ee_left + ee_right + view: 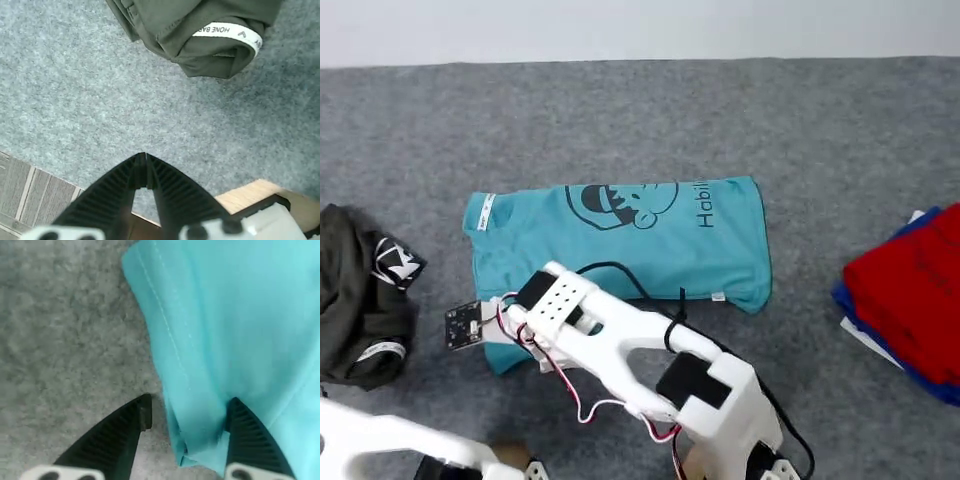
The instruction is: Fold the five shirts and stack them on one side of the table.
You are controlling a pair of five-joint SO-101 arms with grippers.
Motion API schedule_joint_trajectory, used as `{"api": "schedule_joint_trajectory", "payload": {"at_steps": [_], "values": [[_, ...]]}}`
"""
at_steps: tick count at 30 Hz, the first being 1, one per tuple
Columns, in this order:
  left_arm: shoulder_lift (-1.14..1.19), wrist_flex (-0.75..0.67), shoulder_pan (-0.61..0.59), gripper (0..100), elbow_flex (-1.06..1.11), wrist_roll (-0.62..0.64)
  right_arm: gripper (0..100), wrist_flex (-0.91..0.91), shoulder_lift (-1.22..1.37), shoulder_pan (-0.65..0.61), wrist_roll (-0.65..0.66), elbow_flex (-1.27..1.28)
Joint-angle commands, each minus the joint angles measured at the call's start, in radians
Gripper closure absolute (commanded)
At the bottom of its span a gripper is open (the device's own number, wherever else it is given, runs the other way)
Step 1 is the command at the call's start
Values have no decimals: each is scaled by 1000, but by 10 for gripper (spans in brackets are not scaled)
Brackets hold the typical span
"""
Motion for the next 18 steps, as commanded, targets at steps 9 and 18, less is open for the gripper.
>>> {"api": "schedule_joint_trajectory", "payload": {"at_steps": [9, 18], "values": [[-25, 21, 0, 997, -10, -8, 942, 65, 128, 1, 14, -183], [-25, 55, 3, 997, -10, -8, 988, 200, 180, 50, 15, -396]]}}
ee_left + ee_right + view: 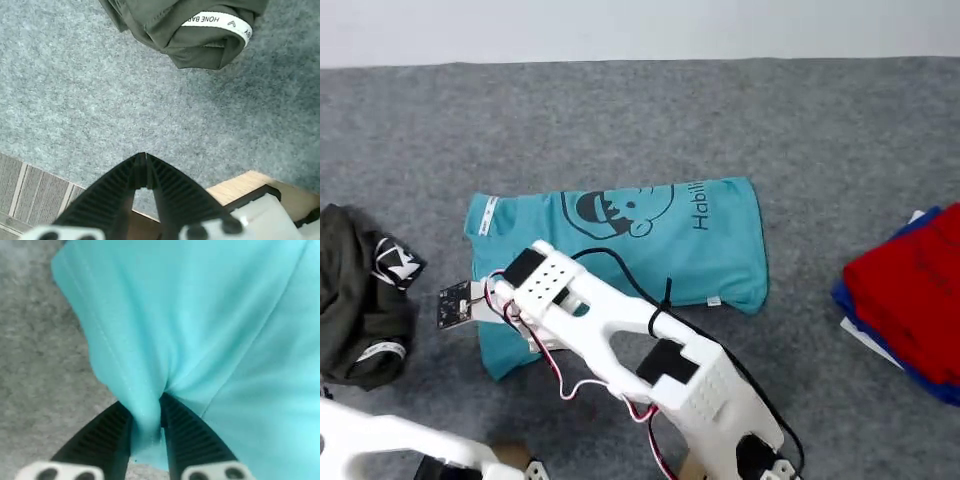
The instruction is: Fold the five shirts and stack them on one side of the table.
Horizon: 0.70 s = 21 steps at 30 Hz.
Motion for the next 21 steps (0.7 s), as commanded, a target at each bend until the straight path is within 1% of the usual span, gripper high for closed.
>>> {"api": "schedule_joint_trajectory", "payload": {"at_steps": [1, 10, 17, 21], "values": [[-25, 12, 3, 997, -10, -8, 988, 36, -5, 24, 9, -83], [-25, 11, 3, 997, -10, -8, 988, 16, -1, 114, 9, -193], [-25, 6, 3, 997, -10, -9, 988, -114, -1, 189, -5, -198], [-25, 6, 5, 997, -10, -9, 988, -168, -1, 213, -63, -198]]}}
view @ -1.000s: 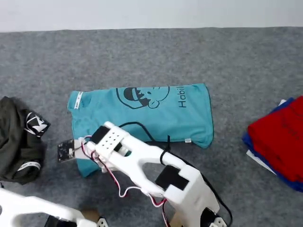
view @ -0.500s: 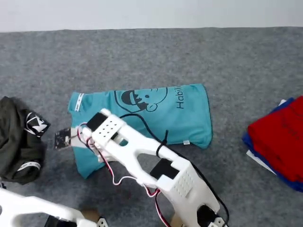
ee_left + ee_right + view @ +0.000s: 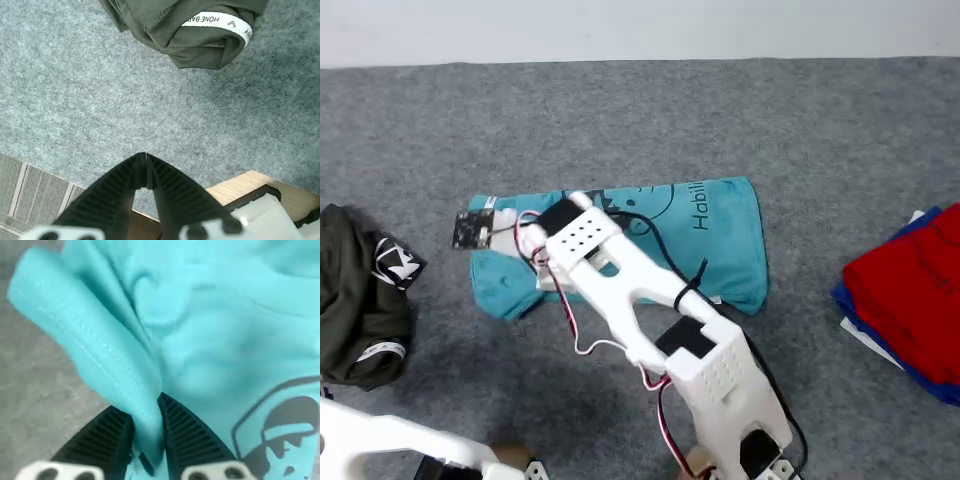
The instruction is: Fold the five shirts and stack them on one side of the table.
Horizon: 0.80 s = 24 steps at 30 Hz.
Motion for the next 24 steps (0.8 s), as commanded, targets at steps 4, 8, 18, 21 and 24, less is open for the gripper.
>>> {"api": "schedule_joint_trajectory", "payload": {"at_steps": [4, 8, 18, 21, 24], "values": [[-25, 6, 5, 997, -10, -9, 988, -82, -7, 56, -41, -52], [-25, 6, 5, 997, -8, -9, 987, -91, -7, 74, -43, -54], [-25, 6, 5, 997, -7, -9, 785, -119, -7, 122, -209, -54], [-25, 6, 5, 997, -5, -9, 737, -166, -7, 142, -262, -54], [-25, 6, 5, 997, -4, -9, 738, -197, -7, 159, -262, -54]]}}
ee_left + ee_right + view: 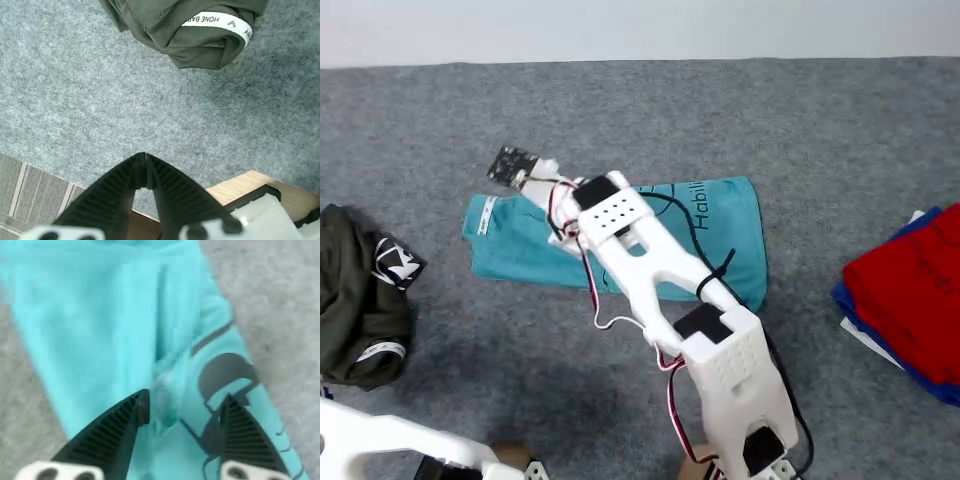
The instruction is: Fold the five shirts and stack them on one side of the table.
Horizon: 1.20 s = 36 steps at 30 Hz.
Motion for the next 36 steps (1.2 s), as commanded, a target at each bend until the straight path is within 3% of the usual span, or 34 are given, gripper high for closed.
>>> {"api": "schedule_joint_trajectory", "payload": {"at_steps": [1, 11, 21, 29, 36], "values": [[-25, 6, 5, 997, -4, -9, 738, -36, -7, 28, -17, -54], [-26, 6, 5, 997, -8, -9, 755, 77, -38, 42, -20, -84], [-26, 14, 11, 997, -54, -6, 991, 205, -36, 47, -17, -180], [-26, 43, 83, 997, -54, -3, 988, 76, 88, 45, -17, -184], [-26, 41, 84, 997, -51, 20, 988, 79, 160, 25, -20, -186]]}}
